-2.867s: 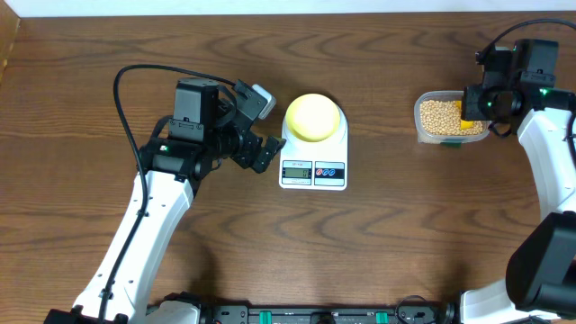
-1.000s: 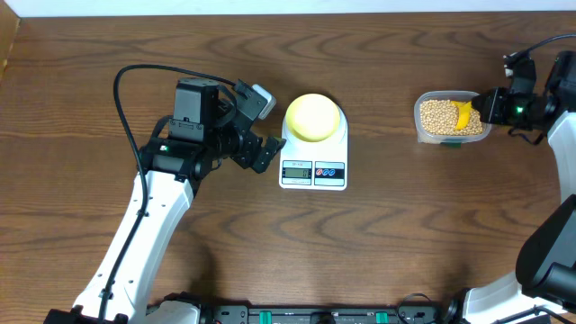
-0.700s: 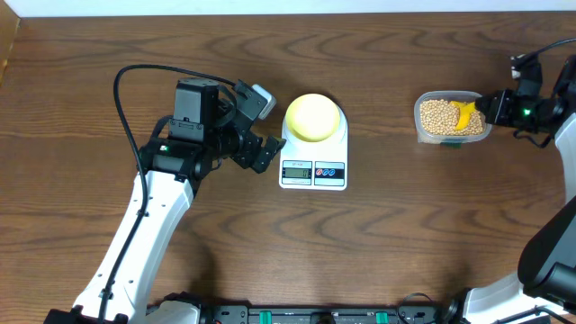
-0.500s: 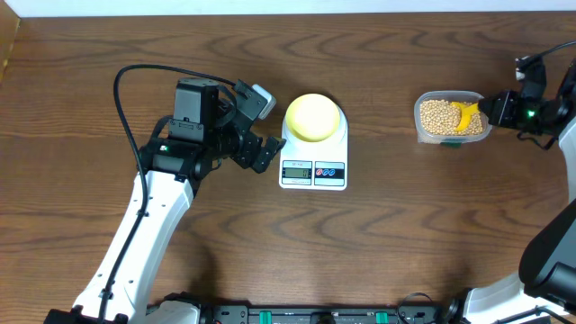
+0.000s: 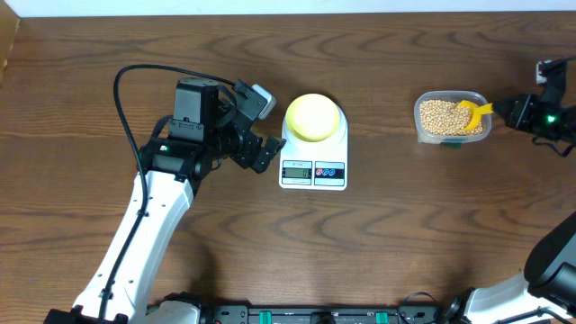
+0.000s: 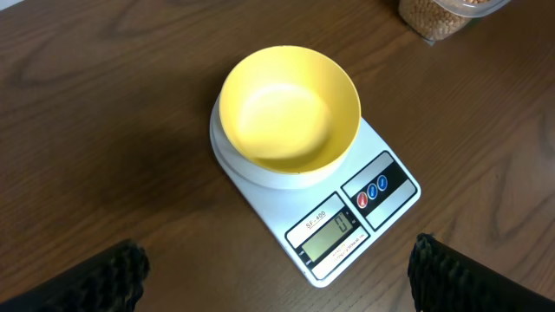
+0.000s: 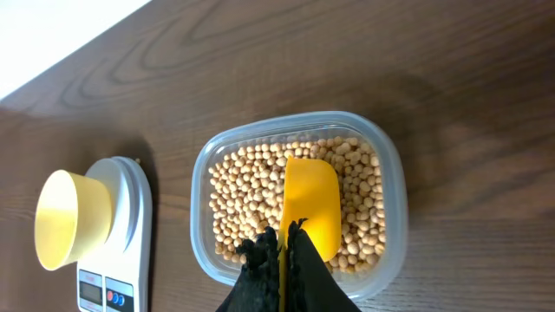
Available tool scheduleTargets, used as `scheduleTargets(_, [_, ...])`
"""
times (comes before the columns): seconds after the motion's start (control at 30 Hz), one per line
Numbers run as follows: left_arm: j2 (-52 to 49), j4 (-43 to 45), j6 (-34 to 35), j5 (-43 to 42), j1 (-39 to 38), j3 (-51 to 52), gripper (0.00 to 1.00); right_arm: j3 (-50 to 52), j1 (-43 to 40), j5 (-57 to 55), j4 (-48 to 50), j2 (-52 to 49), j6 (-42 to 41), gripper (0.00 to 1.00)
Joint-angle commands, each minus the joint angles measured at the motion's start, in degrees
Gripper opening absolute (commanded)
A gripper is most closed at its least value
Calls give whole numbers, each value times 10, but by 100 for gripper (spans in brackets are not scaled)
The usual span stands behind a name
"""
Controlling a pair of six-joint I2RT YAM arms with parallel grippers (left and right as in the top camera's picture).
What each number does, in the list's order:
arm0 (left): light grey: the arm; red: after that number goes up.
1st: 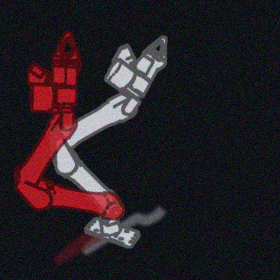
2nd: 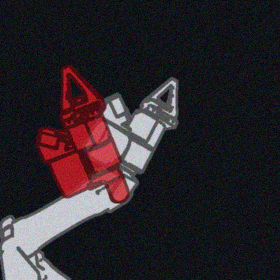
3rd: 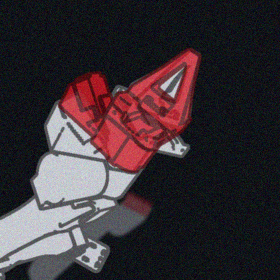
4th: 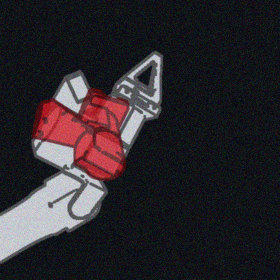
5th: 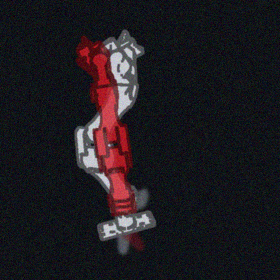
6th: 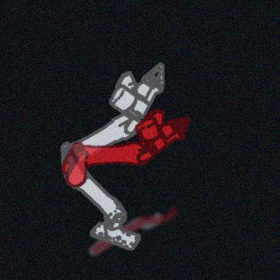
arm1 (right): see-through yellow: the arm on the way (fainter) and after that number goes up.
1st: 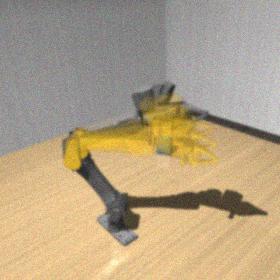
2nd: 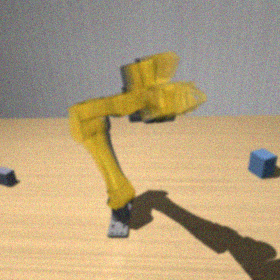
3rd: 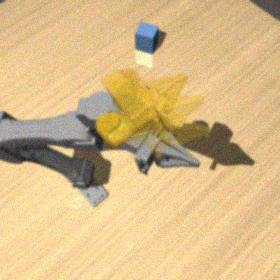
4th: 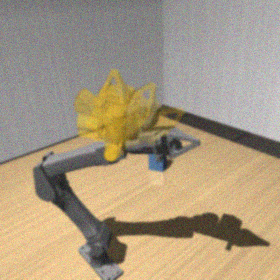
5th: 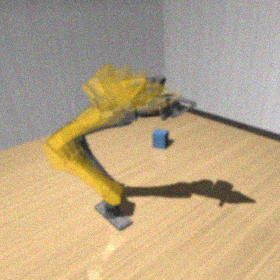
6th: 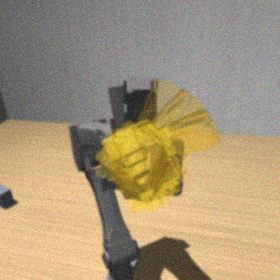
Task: Scoop item into bowl and weigh 50g on scale
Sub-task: 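Drag the scoop through the soybeans and tilt it up to fill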
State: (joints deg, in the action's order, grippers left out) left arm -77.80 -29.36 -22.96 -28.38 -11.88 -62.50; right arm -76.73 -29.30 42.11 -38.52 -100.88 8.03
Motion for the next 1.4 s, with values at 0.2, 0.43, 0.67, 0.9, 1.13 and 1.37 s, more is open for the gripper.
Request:
scheduleTargets(0.2, [9, 0, -10, -5, -1, -3, 98, 5, -27, 54, 0, -5, 8, 1])
scheduleTargets(0.43, [9, 1, -10, -5, -1, -3, 98, 5, -41, 70, 0, -5, 8, 1])
scheduleTargets(0.67, [9, 0, -10, -5, -1, -3, 98, 5, -57, 94, -1, -5, 8, 1])
scheduleTargets(0.9, [9, 0, -10, -6, -1, -3, 98, 5, -60, 95, 0, -5, 8, 1])
scheduleTargets(1.13, [9, 0, -10, -6, -1, -3, 98, 5, -65, 97, 0, -5, 8, 1])
scheduleTargets(1.37, [9, 1, -10, -5, -1, -3, 98, 5, -74, 136, 0, -5, 8, 1])
